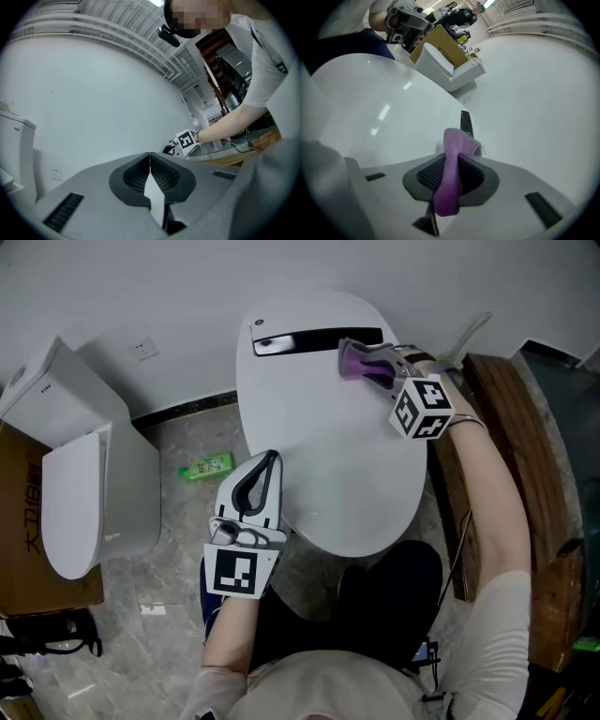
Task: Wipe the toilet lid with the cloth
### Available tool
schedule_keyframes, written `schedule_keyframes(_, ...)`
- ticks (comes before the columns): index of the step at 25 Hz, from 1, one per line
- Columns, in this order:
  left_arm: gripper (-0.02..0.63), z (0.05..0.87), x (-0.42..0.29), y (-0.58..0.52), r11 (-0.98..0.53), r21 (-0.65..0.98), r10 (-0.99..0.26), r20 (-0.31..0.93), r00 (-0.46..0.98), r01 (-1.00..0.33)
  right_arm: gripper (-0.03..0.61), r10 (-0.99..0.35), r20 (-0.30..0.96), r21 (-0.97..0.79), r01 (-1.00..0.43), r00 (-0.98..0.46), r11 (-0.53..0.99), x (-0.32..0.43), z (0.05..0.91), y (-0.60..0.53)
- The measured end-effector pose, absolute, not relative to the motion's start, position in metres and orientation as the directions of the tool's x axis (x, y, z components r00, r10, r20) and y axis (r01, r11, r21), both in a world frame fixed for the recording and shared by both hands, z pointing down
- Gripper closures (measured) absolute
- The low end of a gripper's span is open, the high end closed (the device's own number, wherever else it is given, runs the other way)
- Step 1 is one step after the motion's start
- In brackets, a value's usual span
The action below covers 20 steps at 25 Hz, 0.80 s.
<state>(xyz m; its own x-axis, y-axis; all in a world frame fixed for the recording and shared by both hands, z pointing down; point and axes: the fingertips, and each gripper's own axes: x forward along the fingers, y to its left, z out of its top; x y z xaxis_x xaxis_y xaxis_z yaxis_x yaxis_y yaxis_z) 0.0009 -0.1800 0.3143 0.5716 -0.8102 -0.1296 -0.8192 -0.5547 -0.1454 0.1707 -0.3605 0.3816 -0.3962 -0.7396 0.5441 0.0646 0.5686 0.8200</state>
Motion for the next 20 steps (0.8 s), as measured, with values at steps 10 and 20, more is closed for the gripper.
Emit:
schedule_keyframes(10,0.598,0.329,-0.012,-0.186,-0.522,-0.154,-0.838,-0.093,0.538,-0.839,0.495,-0.725,0.572,0.794,0.039,-0.384,0.606,0.163,0.41,-0.409)
schedule_keyframes(20,0.598,0.325,-0.01,-0.181,-0.547,-0.129,-0.82,-0.118,0.561,-0.827,0.496,-0.588,0.698,0.65,0.017,-0.409,0.76,0.159,0.422,-0.355)
